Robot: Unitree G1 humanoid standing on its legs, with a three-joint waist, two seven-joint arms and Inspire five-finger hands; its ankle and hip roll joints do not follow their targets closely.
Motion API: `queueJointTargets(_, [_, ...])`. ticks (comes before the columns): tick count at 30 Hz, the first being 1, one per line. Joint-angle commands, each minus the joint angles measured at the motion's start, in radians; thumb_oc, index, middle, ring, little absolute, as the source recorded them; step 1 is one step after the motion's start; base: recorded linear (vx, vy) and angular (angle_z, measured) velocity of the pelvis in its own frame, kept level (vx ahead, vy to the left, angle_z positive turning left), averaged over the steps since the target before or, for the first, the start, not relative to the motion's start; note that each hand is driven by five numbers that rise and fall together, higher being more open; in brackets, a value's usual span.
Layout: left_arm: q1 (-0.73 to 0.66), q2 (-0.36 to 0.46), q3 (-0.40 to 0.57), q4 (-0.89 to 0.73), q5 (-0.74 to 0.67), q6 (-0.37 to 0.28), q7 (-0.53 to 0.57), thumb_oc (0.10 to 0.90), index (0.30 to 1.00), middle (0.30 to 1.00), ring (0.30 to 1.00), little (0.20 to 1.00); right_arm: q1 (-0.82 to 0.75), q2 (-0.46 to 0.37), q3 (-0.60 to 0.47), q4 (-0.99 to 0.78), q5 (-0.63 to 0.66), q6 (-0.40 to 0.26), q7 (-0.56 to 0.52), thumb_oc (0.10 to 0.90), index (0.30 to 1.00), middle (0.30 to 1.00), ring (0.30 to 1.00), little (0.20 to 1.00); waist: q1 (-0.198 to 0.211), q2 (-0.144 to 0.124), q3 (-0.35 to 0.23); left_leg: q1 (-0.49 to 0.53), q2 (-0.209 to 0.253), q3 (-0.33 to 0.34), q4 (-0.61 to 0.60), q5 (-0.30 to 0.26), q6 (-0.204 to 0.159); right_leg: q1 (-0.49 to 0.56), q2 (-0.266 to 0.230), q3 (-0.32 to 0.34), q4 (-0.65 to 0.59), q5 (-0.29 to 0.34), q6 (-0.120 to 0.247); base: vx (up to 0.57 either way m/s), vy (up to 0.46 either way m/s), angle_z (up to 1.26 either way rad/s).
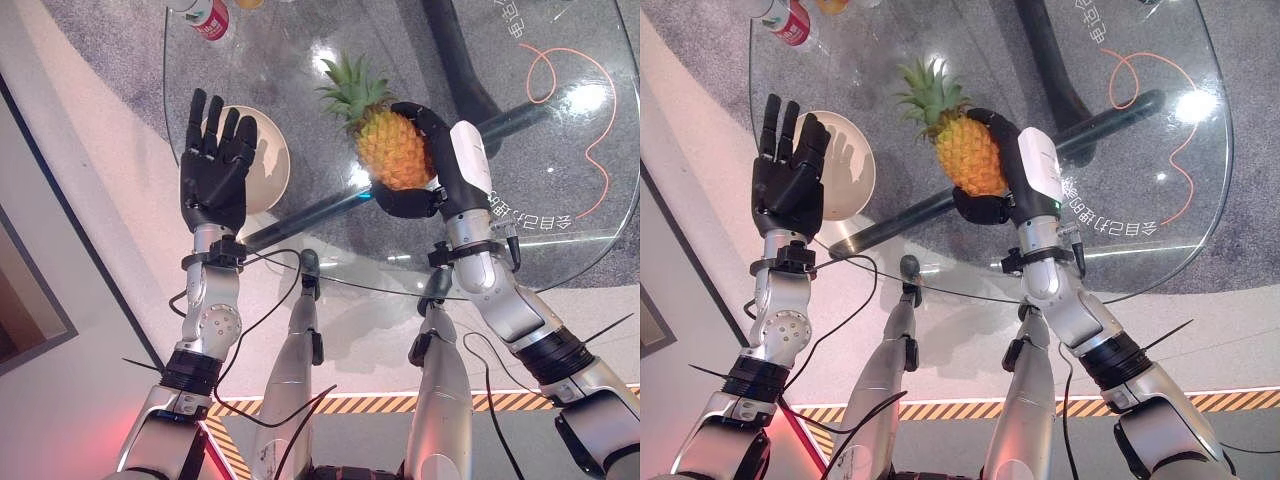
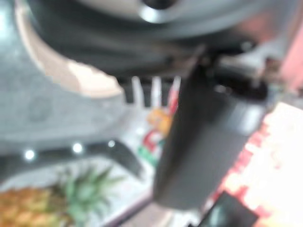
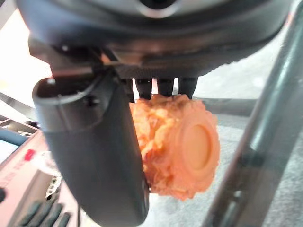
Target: Pick up the fruit to the plate
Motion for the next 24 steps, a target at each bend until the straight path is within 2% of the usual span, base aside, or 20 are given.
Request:
queueJointTargets(1, [-0.053,0.049,-0.002,-0.152,-0.029,-0.03,-0.069,0.8,0.9,0.9,0.9,0.9,-0.123,-0.052,0.006,-0.232,-0.028,-0.124,-0.007,0.1,0.3,0.3,0.3,0.2,-0.001,0.015,-0.018,0.033,0.054,-0.023,0.063,-0.077,-0.055,0.006,-0.037,-0.009,-0.043,0.109,0.044,0.0,0.0,0.0])
queueJointTargets(13, [-0.062,0.052,-0.054,-0.198,-0.094,0.029,-0.078,0.8,0.9,0.9,0.9,0.9,-0.163,-0.057,0.063,-0.297,-0.01,-0.104,0.035,0.1,0.3,0.3,0.3,0.2,0.005,0.017,-0.018,0.043,0.054,-0.023,0.055,-0.078,-0.054,0.021,-0.04,-0.018,-0.052,0.11,0.047,0.0,0.0,0.0])
queueJointTargets(24, [-0.071,0.061,-0.085,-0.22,-0.136,0.057,-0.089,0.8,0.9,0.9,0.9,0.9,-0.208,-0.076,0.129,-0.332,-0.002,-0.082,0.061,0.1,0.3,0.3,0.3,0.2,0.01,0.019,-0.018,0.04,0.052,-0.021,0.05,-0.069,-0.053,0.025,-0.044,-0.026,-0.063,0.119,0.045,0.0,0.0,0.0])
